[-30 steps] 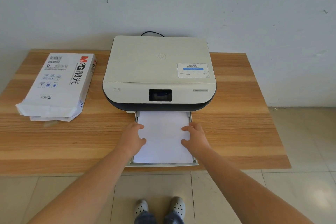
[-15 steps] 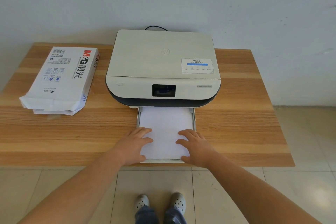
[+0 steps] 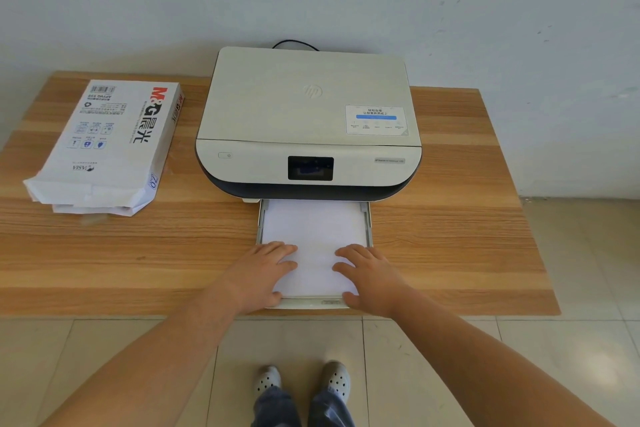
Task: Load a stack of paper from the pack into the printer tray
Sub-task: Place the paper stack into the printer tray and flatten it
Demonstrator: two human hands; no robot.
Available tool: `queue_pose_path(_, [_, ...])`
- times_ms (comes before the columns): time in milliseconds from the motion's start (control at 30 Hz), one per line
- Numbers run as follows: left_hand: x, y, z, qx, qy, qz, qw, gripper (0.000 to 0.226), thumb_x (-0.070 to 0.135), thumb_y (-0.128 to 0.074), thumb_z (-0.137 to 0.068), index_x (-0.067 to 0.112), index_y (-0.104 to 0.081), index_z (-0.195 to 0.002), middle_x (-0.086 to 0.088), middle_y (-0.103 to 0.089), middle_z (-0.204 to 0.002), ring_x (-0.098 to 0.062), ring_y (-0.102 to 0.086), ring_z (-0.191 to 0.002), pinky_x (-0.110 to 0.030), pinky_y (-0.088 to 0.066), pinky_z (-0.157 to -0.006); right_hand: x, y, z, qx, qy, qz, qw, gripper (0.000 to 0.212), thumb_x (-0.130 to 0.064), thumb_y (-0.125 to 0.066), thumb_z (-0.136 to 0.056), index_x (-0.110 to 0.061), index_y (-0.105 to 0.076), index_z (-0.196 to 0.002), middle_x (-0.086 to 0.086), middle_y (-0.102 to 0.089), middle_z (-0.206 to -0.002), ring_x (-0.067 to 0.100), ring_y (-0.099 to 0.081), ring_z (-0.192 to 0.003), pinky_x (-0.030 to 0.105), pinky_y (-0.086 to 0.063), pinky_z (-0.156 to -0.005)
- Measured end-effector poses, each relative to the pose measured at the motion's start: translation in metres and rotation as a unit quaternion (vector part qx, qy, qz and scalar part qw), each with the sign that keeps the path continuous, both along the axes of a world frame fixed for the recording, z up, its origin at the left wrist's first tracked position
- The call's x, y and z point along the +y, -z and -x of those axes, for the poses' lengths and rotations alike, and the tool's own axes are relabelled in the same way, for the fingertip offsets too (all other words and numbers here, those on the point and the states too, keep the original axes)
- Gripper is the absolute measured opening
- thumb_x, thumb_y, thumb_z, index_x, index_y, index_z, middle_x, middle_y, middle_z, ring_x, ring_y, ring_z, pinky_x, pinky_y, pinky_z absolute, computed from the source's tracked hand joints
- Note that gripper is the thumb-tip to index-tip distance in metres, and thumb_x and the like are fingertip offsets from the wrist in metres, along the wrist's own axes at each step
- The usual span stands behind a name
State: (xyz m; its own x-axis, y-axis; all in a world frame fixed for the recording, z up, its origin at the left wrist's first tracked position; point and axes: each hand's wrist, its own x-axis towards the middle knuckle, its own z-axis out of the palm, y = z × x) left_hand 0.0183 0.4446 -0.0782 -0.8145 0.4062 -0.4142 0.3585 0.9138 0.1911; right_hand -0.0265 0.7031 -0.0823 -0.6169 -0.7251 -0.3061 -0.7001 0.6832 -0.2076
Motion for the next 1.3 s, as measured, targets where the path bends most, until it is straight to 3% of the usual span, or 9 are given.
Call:
queue_pose_path(433, [-0.008, -0.001, 0.004, -0.013, -0.031, -0.003, 0.999, 0.070, 0.048, -0.053, -0.085, 0.029, -0.025, -0.147, 0.006, -0.003, -0.159, -0.016, -0.001, -0.145, -0.035, -0.005, -0.118, 0.013, -0.002, 0.012, -0.037, 0.038, -0.009, 0.999, 0.063, -0.052, -0.055, -0.087, -0.031, -0.036, -0.143, -0.004, -0.018, -0.157, 0.019, -0.008, -0.146, 0.037, -0.005, -0.117])
queue_pose_path(900, [-0.014, 0.002, 0.003, 0.002, -0.042, 0.007, 0.999, 0.075, 0.057, -0.049, -0.083, 0.035, -0.018, -0.148, 0.008, 0.010, -0.159, -0.012, 0.010, -0.145, -0.036, 0.004, -0.117, 0.021, 0.002, 0.019, -0.013, 0.039, 0.003, 0.999, 0.064, -0.060, -0.047, -0.086, -0.031, -0.039, -0.142, -0.004, -0.023, -0.156, 0.019, -0.013, -0.145, 0.035, 0.000, -0.114])
queue_pose_path(1033, [-0.019, 0.004, 0.003, -0.010, -0.060, 0.012, 0.998, 0.072, 0.059, -0.044, -0.085, 0.036, -0.015, -0.148, 0.009, 0.012, -0.158, -0.011, 0.011, -0.145, -0.037, 0.004, -0.118, 0.025, 0.004, 0.019, 0.001, 0.045, -0.004, 0.999, 0.054, -0.053, -0.040, -0.095, -0.030, -0.038, -0.143, -0.004, -0.024, -0.157, 0.018, -0.016, -0.145, 0.037, -0.003, -0.117])
queue_pose_path(1300, [-0.018, 0.002, 0.004, -0.021, -0.059, 0.013, 0.998, 0.065, 0.054, -0.043, -0.090, 0.034, -0.019, -0.148, 0.007, 0.008, -0.159, -0.014, 0.006, -0.145, -0.036, -0.004, -0.118, 0.026, 0.006, 0.017, -0.001, 0.050, 0.012, 0.999, 0.050, -0.044, -0.048, -0.091, -0.027, -0.046, -0.138, -0.002, -0.032, -0.153, 0.019, -0.024, -0.142, 0.039, -0.008, -0.116])
